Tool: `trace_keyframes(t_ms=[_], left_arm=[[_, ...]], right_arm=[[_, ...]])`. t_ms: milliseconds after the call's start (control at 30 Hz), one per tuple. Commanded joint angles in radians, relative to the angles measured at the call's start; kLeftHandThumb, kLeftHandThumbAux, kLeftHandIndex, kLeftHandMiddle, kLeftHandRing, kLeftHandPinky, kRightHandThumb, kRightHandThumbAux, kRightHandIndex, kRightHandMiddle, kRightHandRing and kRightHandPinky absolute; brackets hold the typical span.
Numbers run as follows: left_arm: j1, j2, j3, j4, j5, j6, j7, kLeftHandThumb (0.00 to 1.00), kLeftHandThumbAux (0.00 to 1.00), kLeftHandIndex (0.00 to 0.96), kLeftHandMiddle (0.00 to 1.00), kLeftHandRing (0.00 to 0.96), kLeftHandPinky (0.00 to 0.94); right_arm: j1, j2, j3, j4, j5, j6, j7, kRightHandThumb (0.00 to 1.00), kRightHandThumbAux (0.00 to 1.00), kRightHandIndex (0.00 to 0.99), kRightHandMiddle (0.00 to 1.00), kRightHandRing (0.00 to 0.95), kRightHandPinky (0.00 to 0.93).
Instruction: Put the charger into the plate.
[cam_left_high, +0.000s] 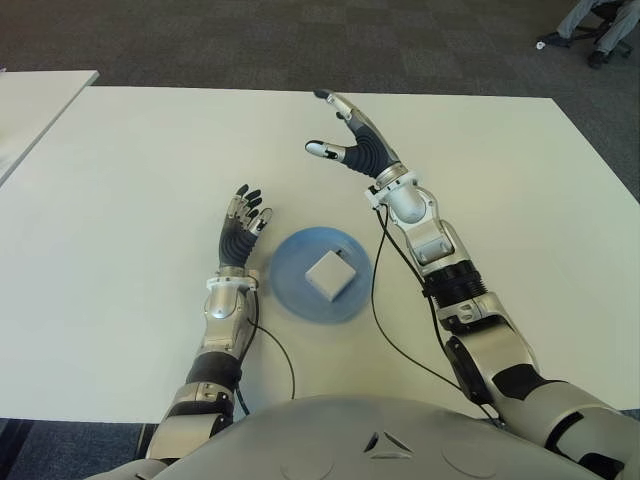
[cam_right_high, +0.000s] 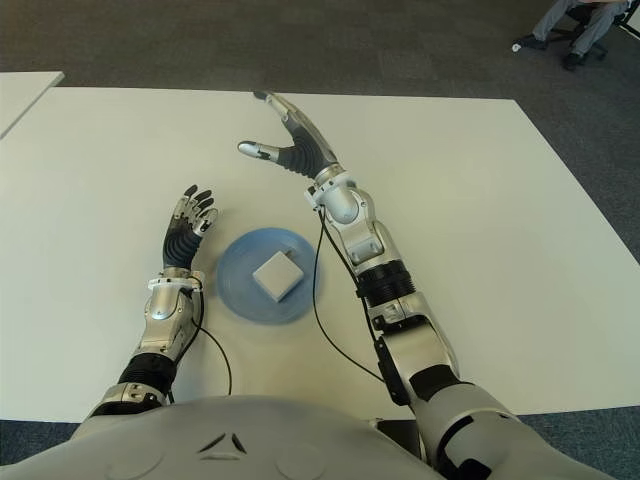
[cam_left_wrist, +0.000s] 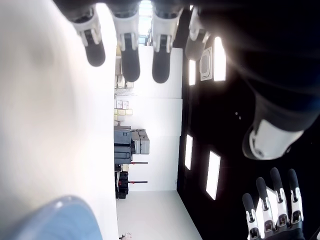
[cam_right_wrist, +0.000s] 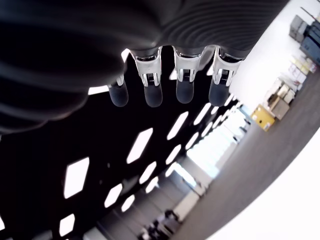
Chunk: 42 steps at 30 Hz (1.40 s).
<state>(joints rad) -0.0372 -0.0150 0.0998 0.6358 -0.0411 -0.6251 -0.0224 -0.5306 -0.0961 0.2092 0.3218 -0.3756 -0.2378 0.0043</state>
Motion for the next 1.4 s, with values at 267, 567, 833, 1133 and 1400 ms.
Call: trace_keyframes(t_ms=[267,567,833,1133,1400], left_arm=[[0.054,-0.004,-0.002,0.027,0.0,0.028,-0.002,0.0,0.556,0.045,0.178,0.154,0.142],[0.059,-0.001,0.002,0.024,-0.005,0.021,-0.006,0.0,0.565,0.054,0.186,0.167,0.152],[0.061,0.006,0.007,0.017,0.002,0.028,0.007,0.0,0.565,0.052,0.175,0.152,0.123],[0.056,0.022,0.02,0.022,-0.01,0.038,-0.002,0.0,0.566,0.046,0.142,0.121,0.094],[0.055,0.035,0.022,0.017,-0.013,0.048,-0.009,0.0,0.568,0.033,0.125,0.104,0.086]], right_arm=[[0.12,0.069,-0.188,-0.065,0.318,0.06,0.03,0.121,0.557,0.0,0.0,0.0,0.0],[0.16,0.124,-0.237,-0.046,0.442,0.023,0.053,0.079,0.692,0.0,0.012,0.0,0.002],[0.248,0.137,-0.246,-0.108,0.485,0.019,0.076,0.015,0.76,0.051,0.072,0.022,0.026],[0.316,0.135,-0.25,-0.146,0.501,0.037,0.094,0.0,0.786,0.085,0.118,0.06,0.046],[0.312,0.123,-0.279,-0.012,0.512,-0.024,0.13,0.0,0.787,0.094,0.119,0.062,0.048]])
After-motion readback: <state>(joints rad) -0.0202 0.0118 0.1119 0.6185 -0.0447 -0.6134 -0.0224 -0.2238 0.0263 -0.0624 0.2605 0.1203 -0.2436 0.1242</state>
